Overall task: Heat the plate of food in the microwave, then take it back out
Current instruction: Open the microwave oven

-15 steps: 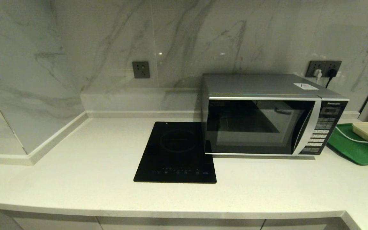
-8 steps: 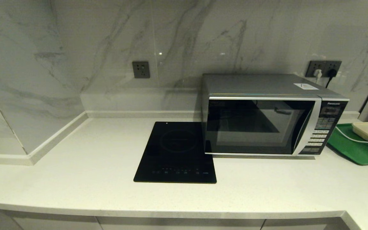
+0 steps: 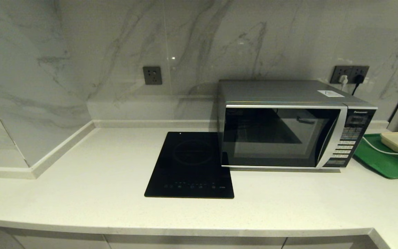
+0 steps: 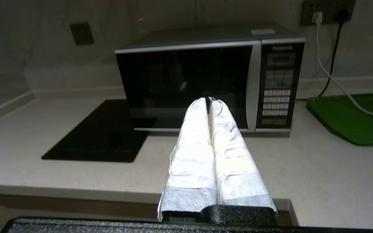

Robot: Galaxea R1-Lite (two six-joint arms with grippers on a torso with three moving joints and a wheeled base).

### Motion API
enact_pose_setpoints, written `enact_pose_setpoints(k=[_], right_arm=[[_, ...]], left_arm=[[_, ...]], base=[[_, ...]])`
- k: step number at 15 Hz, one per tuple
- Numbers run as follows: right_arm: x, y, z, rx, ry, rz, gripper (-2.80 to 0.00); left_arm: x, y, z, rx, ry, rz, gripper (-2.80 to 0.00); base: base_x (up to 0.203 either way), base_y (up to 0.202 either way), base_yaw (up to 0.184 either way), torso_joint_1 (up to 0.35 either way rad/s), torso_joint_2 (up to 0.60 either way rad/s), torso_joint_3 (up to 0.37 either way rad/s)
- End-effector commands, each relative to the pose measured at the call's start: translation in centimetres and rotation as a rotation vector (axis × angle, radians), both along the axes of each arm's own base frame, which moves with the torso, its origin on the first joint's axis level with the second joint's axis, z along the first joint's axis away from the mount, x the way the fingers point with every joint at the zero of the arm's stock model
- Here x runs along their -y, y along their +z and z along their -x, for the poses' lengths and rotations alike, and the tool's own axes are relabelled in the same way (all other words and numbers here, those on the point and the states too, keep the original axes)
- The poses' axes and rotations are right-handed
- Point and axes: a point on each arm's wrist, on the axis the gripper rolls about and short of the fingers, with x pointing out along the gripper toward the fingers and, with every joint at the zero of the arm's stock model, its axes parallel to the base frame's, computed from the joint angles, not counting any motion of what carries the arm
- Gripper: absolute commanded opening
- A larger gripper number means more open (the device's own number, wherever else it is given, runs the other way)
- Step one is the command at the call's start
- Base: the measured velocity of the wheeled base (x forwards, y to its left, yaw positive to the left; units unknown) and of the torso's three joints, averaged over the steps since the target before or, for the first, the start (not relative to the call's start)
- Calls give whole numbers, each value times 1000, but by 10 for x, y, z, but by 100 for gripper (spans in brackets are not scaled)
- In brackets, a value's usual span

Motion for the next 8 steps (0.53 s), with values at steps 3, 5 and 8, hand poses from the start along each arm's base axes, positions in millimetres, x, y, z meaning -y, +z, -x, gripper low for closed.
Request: enact_pose_setpoints(k=[3,5,8], right_arm=[[1,82,-83,-200,-58,82,-280],[3,117,-129,-234,-163,185,-280],[6,155,-214,-277,-275,244,-280]], left_arm=[[0,0,0,1,0,0,-280],[0,0,0,1,2,1,-280],[0,0,0,1,1,1,-280]], base=[[0,0,0,0,0,0],[0,0,0,0,0,0],[0,0,0,0,0,0]])
